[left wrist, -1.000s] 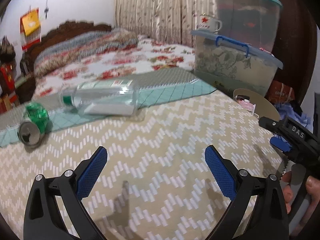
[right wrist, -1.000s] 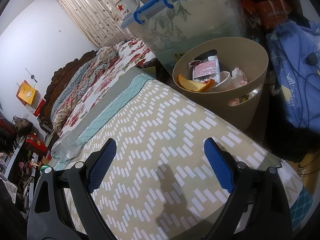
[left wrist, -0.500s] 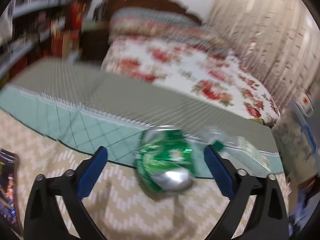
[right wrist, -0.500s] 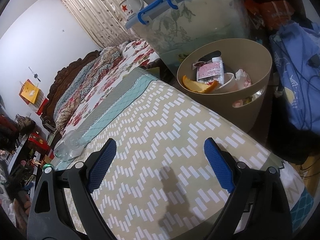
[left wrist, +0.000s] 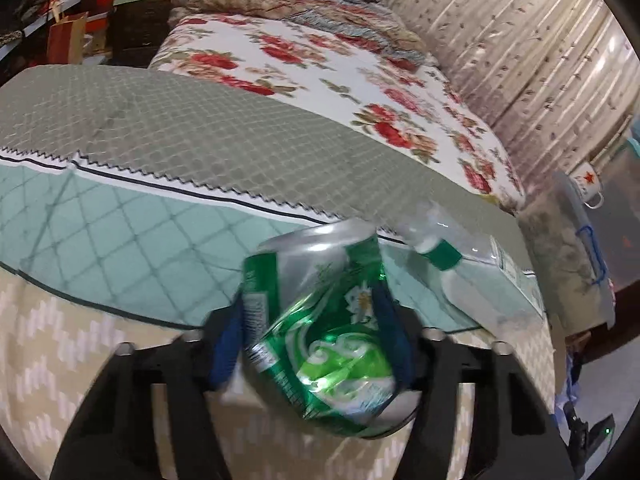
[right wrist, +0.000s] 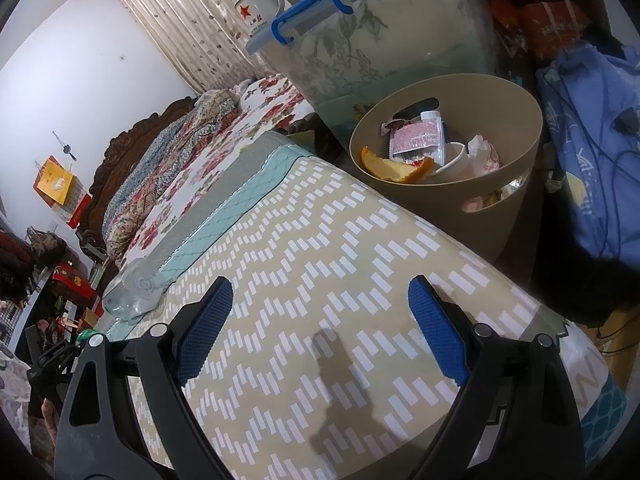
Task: Collect trash
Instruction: 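Grasp the crushed green can with the left gripper while the right grasps the plastic bottle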
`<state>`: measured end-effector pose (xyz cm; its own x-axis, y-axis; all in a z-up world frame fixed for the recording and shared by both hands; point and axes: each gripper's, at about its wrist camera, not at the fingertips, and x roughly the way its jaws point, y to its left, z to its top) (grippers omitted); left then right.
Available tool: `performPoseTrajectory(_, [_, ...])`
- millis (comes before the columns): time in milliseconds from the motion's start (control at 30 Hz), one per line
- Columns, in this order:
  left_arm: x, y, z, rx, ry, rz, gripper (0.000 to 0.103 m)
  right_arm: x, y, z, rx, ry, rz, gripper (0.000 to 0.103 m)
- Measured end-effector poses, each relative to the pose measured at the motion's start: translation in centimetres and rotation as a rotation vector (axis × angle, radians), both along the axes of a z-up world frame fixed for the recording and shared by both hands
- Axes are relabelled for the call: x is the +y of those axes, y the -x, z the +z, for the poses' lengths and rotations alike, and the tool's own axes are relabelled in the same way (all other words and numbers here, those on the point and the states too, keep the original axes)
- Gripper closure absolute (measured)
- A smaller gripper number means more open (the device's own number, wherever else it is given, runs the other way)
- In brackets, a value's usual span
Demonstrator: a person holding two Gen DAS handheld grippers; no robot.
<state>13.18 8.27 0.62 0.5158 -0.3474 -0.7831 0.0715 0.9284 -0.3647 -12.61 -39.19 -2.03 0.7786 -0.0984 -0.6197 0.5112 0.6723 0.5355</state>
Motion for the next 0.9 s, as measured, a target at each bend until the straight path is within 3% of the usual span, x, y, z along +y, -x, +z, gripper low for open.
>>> performPoseTrajectory(300, [-1.6, 5.0, 0.6, 0.006, 0.072, -0.082, 0.075, -0.1, 0.2, -0.1, 0.014, -0.003, -0.019, 0.014])
performPoseTrajectory(467, [-1.4, 9.1, 0.6, -0.004, 0.109, -0.147, 0.078, 0.5, -0.3, 0.1, 0.041, 0.013, 0.009, 0.014])
performPoseTrajectory(733, [-0.3, 12.1, -0.1, -0.022, 0.164, -0.198, 0.078, 4.8, -4.9, 0.8, 0.057, 0.047, 0.248, 0.014])
performPoseTrajectory(900, [0.3, 11.7, -0.6, -0.025, 0.209, -0.198, 0.078, 10.7, -10.5, 4.5, 0.039, 0.261, 0.462, 0.008])
